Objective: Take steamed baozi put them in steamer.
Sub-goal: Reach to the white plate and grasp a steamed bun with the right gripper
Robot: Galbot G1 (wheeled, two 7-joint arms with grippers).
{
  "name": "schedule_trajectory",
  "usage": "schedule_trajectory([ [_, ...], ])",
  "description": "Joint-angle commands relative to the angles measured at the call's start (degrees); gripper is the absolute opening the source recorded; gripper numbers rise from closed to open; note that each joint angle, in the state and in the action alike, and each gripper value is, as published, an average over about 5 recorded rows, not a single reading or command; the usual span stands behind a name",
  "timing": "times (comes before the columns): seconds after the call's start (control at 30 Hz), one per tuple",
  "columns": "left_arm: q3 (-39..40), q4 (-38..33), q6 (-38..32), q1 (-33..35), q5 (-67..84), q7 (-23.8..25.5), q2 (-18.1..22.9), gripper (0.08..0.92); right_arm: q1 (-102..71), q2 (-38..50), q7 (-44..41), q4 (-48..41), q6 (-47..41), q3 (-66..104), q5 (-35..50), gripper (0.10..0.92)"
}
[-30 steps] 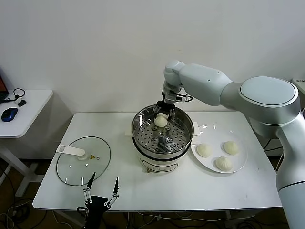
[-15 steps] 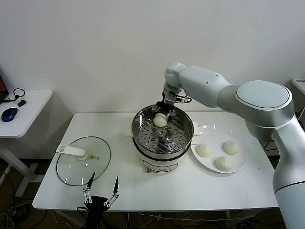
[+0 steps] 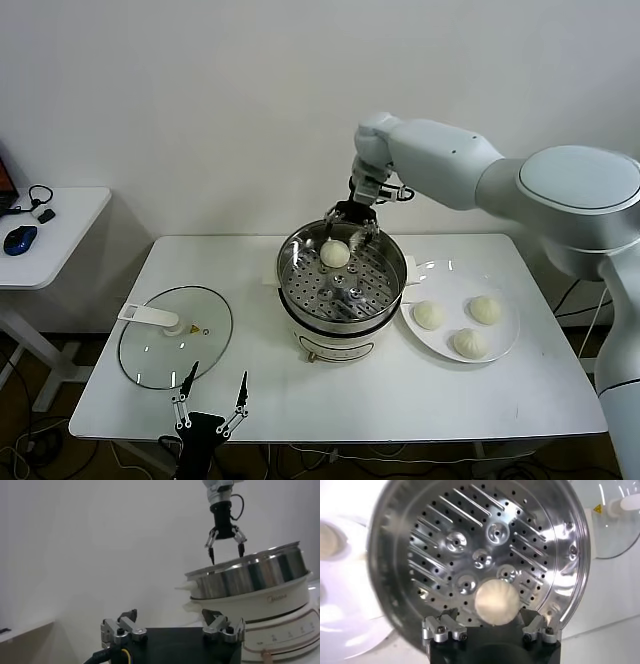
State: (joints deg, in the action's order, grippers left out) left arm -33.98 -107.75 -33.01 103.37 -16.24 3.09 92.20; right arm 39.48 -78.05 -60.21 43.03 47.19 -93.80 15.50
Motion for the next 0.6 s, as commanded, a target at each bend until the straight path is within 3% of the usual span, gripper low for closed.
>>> schedule_trajectory([
  [0.03,0.1,-0.4,-0.1,0.5,-0.2,0.0,1.7,0.823,7.7,2.5,-4.8,4.3,-2.2,-8.4,14.8,0.823],
  [0.3,0.4,-0.4,-0.1,0.6,-0.3,0.0,1.5,0.823,16.5,10.0,-3.4,14.7,-25.2,-19.1,19.9,0.823],
  [0.6,0.4,-0.2,0.0,0.2,-0.2,-0.1,1.1,0.823,20.6,19.0,1.3,24.6,-40.8,-27.0,21.5,0.823],
])
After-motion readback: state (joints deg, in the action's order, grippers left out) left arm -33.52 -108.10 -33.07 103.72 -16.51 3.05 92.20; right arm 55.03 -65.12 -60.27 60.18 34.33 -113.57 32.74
